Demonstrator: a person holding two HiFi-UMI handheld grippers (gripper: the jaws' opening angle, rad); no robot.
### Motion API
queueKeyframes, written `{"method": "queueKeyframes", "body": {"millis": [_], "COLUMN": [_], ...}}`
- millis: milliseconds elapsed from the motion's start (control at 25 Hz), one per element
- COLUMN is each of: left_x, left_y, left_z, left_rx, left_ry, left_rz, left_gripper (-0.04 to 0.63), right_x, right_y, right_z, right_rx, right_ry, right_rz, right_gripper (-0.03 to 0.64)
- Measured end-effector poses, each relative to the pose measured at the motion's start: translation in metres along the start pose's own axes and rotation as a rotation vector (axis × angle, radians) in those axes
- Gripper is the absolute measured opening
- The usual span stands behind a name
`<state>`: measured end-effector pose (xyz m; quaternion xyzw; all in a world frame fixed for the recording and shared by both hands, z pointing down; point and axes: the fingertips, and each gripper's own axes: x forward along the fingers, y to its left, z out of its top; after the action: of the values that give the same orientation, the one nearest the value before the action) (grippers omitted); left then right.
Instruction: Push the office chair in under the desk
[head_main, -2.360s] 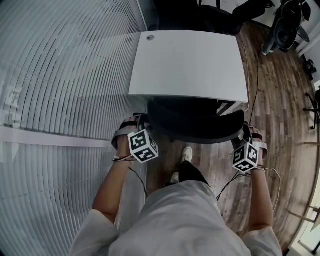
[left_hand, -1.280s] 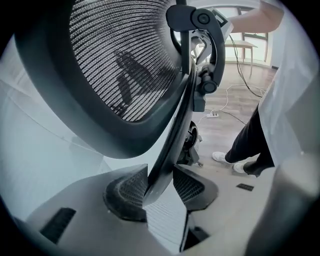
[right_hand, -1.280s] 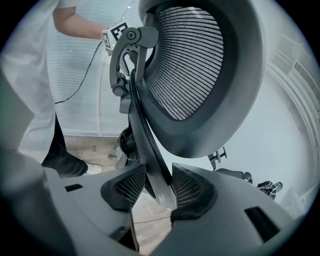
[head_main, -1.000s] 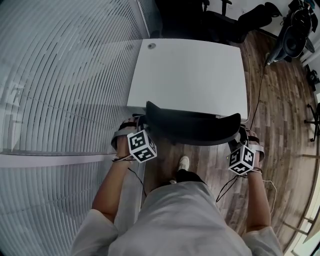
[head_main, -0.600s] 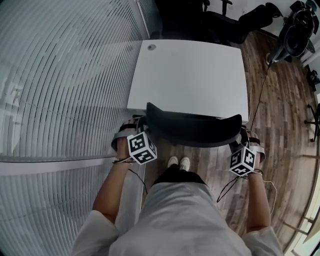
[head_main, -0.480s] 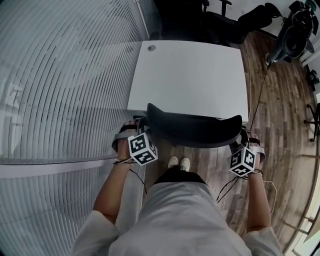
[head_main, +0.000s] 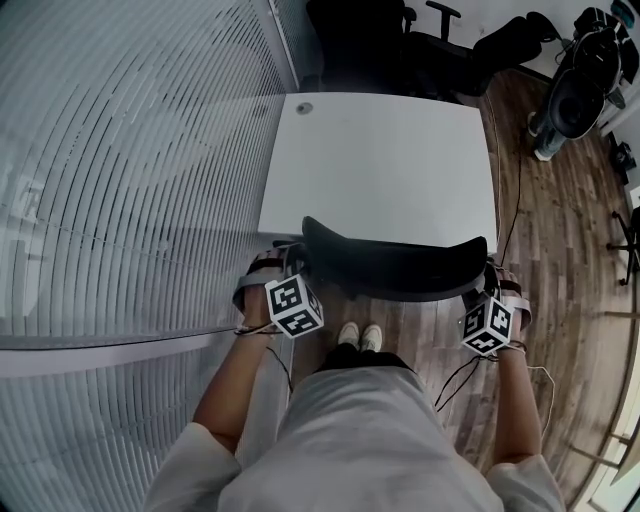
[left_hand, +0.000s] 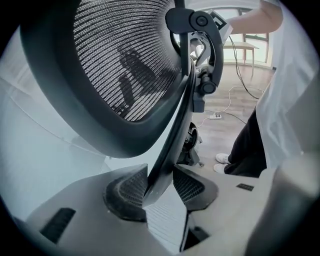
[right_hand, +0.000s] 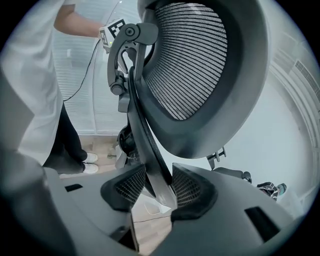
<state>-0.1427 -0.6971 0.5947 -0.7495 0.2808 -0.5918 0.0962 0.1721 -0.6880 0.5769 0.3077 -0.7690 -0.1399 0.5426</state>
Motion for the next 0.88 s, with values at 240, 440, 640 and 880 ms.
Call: {"method": "queueKeyframes", "body": {"millis": [240,440,640,880], "left_x": [0.001,-0.001,-0.004,-0.032], "left_y": [0.009,0.007,0.005,0.01], "left_z": [-0.002,0.0,0.001,0.015], "left_rx": [-0.004,0.007,-0.012,-0.15], "left_ry": [0.013,0.012,-0.02,-0.138], "left_rz": [-0.009,0.0,0.004,0.032], "left_gripper": [0.166,0.168,0.167,0.167], "right_x": [-0.001,-0.003,-0.006,-0.034], "right_y": [-0.002,-0.002,-0.002,-0.011], "right_z": [0.006,0.003,0.002,0.021], "right_rx": [0.0,0.005,0.057,0.25], "right_ry": [-0.015,-0.026,-0.048,-0.14], "right_rz": [-0.002,-0.001,0.013,0.001], "right_gripper": [0.173,0.173,0.176,0.176]}}
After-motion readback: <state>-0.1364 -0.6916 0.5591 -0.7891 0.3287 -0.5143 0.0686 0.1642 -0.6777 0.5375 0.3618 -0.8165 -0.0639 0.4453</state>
